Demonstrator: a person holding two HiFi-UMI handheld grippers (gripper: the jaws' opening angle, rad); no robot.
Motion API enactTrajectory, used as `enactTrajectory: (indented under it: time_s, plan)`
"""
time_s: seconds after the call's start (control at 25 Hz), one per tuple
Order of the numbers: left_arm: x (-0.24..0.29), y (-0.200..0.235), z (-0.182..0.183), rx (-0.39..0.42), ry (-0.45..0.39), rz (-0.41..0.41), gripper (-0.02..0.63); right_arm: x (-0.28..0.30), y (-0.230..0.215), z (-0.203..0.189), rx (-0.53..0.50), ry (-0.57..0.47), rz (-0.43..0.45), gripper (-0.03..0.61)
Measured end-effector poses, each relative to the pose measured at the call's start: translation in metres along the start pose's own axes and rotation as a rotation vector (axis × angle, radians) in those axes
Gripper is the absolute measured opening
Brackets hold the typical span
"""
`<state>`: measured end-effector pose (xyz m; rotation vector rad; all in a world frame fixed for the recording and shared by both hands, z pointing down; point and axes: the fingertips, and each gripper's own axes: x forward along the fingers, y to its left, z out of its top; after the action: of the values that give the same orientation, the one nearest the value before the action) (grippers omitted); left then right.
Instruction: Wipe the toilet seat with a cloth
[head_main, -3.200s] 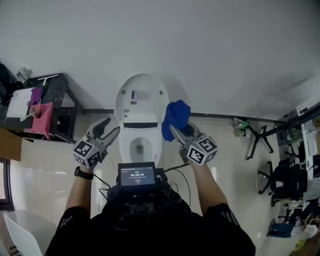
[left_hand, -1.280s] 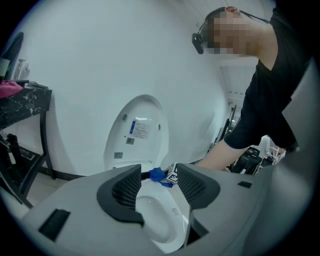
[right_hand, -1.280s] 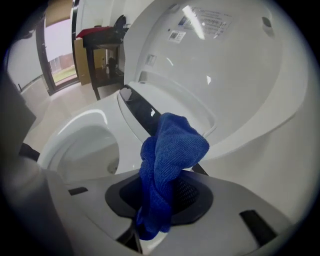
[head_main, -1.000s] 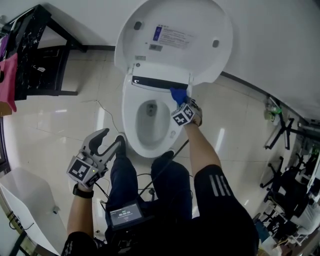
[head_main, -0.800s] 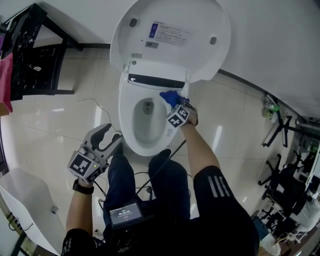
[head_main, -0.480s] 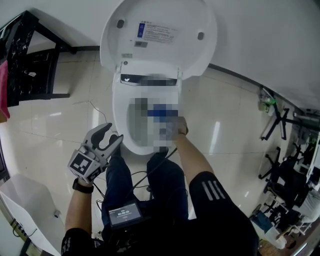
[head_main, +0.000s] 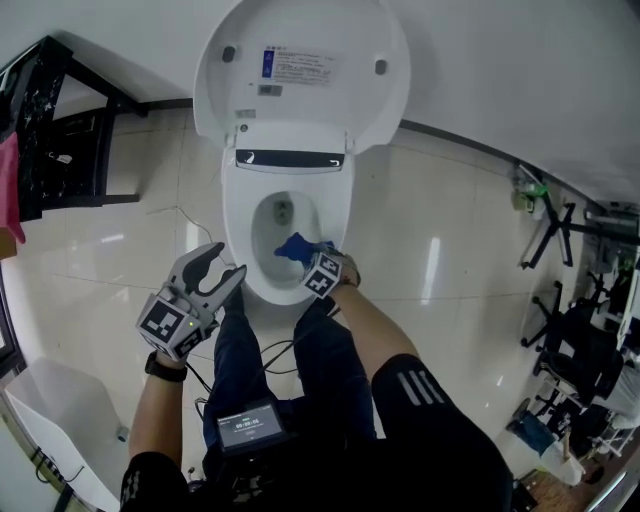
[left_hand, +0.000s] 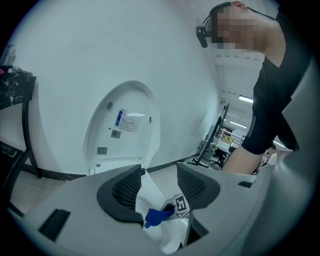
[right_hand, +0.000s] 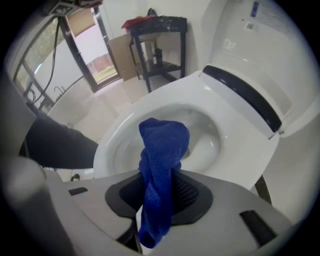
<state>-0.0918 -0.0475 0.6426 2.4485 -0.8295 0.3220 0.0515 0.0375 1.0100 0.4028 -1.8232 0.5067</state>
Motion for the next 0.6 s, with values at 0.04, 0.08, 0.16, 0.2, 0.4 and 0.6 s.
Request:
enactTrajectory:
  time_s: [0.04,0.08,0.16,0.2,0.4,0.6]
  plan:
    - [-0.001,0.001,0.005,0.005,-0.001,-0.002,0.229,-0.011,-0.006,0.01,0.05,-0.049,-0.013,0.129]
    - [-0.002,0.001,0.011,0.009,-0.003,-0.003,0.229,-0.025,-0.014,0.02,0.096,-0.099,-0.028,0.13]
    - [-0.005,-0.001,0.028,0.02,-0.015,-0.01,0.228,-0.057,-0.028,0.04,0.171,-0.184,-0.055,0.132]
    - [-0.007,-0.004,0.038,0.03,-0.024,-0.015,0.229,-0.076,-0.036,0.05,0.196,-0.218,-0.07,0.13]
    - [-0.015,-0.015,0.085,0.131,-0.044,-0.043,0.229,-0.188,-0.072,0.101,0.234,-0.365,-0.151,0.13]
    - [-0.02,-0.028,0.138,0.199,-0.061,-0.072,0.229,-0.305,-0.085,0.149,0.251,-0.503,-0.225,0.13]
